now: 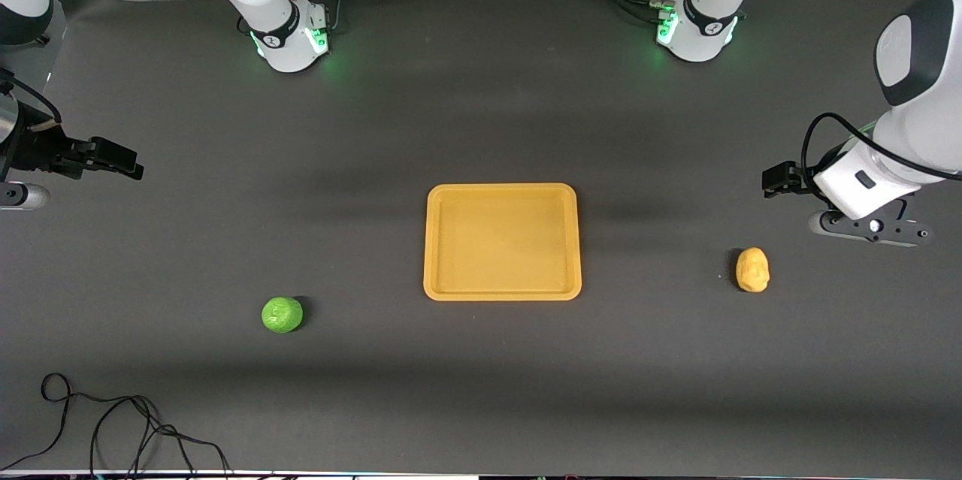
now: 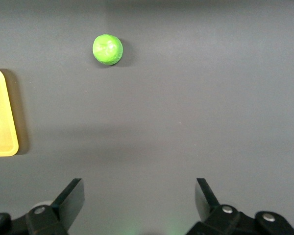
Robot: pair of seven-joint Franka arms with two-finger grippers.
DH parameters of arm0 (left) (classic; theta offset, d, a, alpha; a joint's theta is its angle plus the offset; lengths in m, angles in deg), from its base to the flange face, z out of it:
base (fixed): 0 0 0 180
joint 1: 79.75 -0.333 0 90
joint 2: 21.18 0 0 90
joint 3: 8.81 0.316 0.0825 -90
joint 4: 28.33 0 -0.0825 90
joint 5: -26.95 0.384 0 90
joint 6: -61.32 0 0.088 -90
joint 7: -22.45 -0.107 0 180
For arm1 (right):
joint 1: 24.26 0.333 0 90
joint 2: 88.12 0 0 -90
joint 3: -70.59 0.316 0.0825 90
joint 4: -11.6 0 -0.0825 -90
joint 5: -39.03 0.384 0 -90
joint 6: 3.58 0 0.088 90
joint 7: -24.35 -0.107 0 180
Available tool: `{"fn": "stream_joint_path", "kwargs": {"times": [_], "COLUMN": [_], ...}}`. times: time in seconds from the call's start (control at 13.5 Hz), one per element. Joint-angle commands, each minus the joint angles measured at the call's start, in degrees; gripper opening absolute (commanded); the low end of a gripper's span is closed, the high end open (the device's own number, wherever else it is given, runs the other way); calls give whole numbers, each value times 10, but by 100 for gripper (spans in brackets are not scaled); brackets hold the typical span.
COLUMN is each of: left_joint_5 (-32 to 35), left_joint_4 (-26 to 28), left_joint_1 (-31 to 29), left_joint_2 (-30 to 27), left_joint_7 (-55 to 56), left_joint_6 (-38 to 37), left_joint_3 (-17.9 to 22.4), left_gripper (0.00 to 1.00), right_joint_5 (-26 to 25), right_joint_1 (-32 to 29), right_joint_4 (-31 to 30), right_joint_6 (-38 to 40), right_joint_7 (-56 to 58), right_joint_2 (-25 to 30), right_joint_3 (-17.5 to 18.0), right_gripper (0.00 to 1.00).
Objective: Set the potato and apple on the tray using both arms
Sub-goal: 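Reach the left gripper down over the yellow potato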
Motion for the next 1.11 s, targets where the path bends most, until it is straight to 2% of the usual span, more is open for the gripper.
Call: {"fn": "stream_joint_path", "kwargs": {"times": [0.0,0.37,0.81,1.03], "left_joint_5": [1,2,43,44], "left_joint_4": [0,0,20,77], "left_joint_1": [1,-3,-19,-12], "left_joint_2": [-2,3,49,72], "left_joint_7": [-1,-3,-18,-18], "left_joint_6": [1,5,33,106], "left_joint_3": [1,2,1,1], "left_gripper": [99,100,100,99], "right_joint_5": [1,1,2,2], "right_joint_1": [-5,-5,-5,-5], "right_joint_4": [21,27,27,27], "right_joint_6": [9,9,9,9], "right_joint_7": [1,-2,-1,6], "right_joint_2": [-11,-15,-15,-16], "right_joint_3": [4,4,4,4], "right_gripper": [100,100,100,100]}}
